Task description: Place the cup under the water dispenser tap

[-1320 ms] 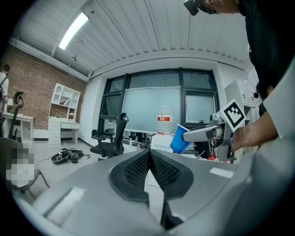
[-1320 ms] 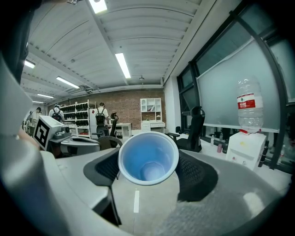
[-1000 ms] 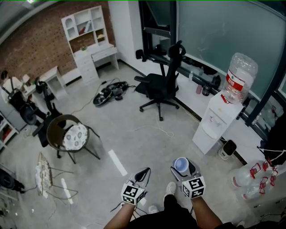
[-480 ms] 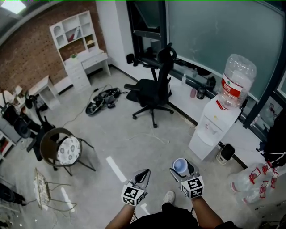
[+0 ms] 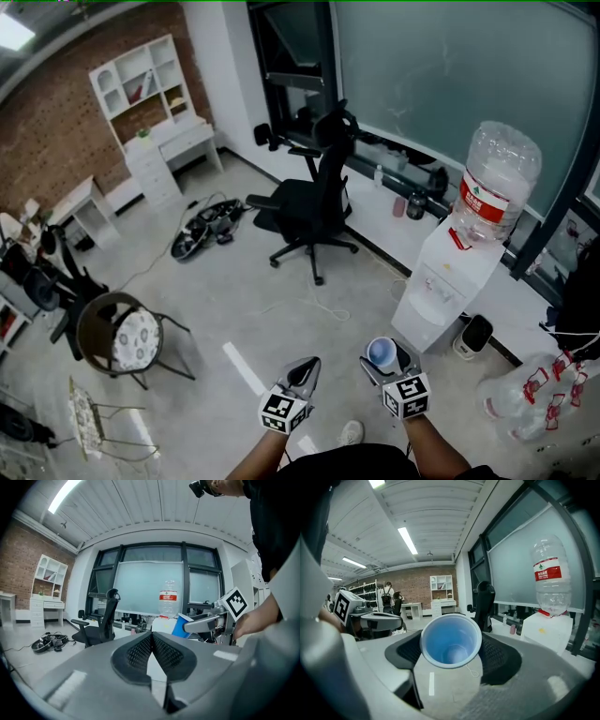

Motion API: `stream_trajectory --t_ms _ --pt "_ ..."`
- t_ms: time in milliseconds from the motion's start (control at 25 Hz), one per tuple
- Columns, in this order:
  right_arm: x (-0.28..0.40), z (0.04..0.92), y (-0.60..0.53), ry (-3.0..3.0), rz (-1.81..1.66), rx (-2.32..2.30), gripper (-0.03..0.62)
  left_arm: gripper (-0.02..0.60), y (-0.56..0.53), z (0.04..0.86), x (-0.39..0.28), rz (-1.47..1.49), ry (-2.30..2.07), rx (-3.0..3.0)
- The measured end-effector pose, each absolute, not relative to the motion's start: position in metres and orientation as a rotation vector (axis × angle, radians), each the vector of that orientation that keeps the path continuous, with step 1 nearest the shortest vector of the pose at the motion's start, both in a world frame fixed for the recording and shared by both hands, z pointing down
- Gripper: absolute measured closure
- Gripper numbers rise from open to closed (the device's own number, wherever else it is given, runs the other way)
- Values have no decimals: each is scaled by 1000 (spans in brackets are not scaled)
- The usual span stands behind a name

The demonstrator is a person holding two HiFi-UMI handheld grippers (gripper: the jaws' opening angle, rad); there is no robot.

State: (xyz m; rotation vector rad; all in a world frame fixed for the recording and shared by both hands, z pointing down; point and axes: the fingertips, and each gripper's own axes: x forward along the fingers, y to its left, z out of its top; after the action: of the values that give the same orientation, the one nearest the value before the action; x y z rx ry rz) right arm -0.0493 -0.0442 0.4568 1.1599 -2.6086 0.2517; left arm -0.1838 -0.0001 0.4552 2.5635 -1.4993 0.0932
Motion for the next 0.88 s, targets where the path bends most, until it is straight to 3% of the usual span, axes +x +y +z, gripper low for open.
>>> stream_trajectory --t_ms 880 --pt "5 458 -141 -2472 284 1481 230 565 -127 461 -152 177 -1251 2676"
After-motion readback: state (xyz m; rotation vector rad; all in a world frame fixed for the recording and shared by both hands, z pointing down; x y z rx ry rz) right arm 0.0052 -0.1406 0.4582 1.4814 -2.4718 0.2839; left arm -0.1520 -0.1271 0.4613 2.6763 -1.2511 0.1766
